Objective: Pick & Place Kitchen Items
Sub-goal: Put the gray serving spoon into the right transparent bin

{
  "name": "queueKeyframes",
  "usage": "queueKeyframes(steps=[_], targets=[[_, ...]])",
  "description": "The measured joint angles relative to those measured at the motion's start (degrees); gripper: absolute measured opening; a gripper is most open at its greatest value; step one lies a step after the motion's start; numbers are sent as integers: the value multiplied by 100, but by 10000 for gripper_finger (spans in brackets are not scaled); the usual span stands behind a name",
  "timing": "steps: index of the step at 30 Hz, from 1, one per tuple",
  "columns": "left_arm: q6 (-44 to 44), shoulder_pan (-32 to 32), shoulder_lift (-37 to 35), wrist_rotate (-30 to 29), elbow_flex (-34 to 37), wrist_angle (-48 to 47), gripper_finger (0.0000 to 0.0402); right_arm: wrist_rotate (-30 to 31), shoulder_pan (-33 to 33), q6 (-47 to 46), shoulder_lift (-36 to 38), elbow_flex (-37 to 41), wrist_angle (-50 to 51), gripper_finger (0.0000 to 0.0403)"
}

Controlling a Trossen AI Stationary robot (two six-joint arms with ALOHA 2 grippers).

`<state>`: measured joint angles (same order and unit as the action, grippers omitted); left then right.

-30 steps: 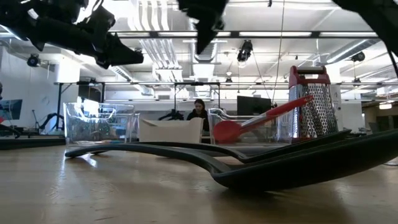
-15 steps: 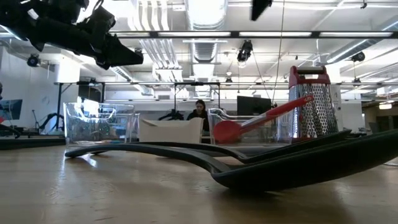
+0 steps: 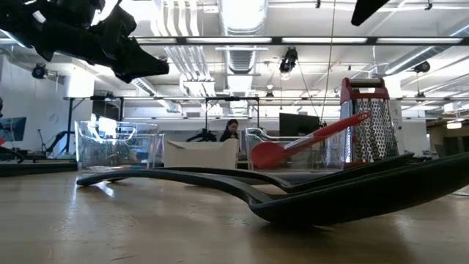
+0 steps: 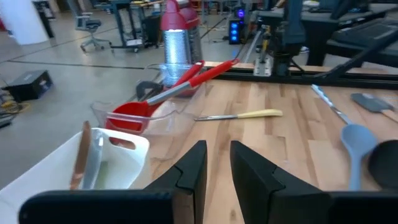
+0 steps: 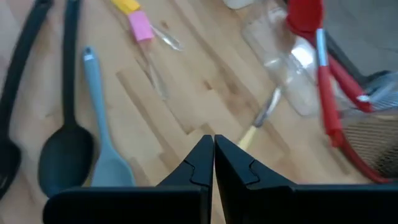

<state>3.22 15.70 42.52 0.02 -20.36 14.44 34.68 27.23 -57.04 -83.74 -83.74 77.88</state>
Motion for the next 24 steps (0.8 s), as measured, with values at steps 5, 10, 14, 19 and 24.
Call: queueKeyframes(steps=[5, 10, 14, 19, 24], targets=[[9, 0, 2, 348, -89, -276, 74, -38, 173, -21, 118, 404, -396, 8], [-158, 0, 74, 504, -517, -1229, 100, -2, 244, -7, 118, 701, -658, 8], [-190, -29, 254, 531, -846, -1624, 142, 159, 235, 93, 118, 1001, -1215, 8], [-162, -126, 622, 681, -1085, -1647, 187, 161, 132, 425, 118, 1452, -2387, 14], [-134, -133, 1105, 687, -1273, -1683, 220, -67, -9, 732, 118, 1873, -3440, 50]])
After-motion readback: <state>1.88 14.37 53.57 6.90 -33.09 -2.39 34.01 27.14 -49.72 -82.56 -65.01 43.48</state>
